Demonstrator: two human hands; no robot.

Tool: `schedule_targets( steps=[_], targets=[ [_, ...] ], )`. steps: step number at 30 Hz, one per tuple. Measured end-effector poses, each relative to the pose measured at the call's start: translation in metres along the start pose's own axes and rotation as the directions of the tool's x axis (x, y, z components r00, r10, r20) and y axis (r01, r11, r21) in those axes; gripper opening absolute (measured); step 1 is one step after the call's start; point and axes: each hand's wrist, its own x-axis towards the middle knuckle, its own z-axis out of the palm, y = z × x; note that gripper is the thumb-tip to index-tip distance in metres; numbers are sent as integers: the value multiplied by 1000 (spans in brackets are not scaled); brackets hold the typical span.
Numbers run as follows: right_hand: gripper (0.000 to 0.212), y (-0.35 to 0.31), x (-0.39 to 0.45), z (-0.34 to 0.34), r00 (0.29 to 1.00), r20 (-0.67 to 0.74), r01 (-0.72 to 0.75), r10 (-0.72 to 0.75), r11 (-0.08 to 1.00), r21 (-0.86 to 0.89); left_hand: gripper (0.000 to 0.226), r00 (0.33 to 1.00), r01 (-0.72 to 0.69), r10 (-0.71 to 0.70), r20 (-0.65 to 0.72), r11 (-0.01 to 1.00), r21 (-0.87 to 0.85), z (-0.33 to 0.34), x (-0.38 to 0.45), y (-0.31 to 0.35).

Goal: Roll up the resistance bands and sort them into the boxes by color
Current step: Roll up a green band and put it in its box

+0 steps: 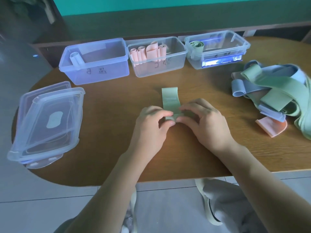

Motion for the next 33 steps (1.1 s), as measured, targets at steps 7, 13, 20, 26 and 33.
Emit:
schedule_targets(
  steps=[7,13,20,26,33],
  targets=[
    [30,7,8,3,996,71,59,-61,997,40,23,1000,13,-13,-8,1000,19,2,10,-4],
    [35,10,18,1,992,130,-21,9,995,96,7,988,-118,115,-107,993,-13,3,20,-13],
    [25,10,26,4,993,117,-34,17,989,145,5,980,-162,163,-111,987,16,5,33,-18],
    [23,14,31,5,992,119,16,-37,984,177,6,992,129,-127,21,981,-148,1,46,-13],
    [26,18,39,9,994,107,-28,7,980,197,6,992,123,-116,44,960,-251,-1,41,-10]
  ],
)
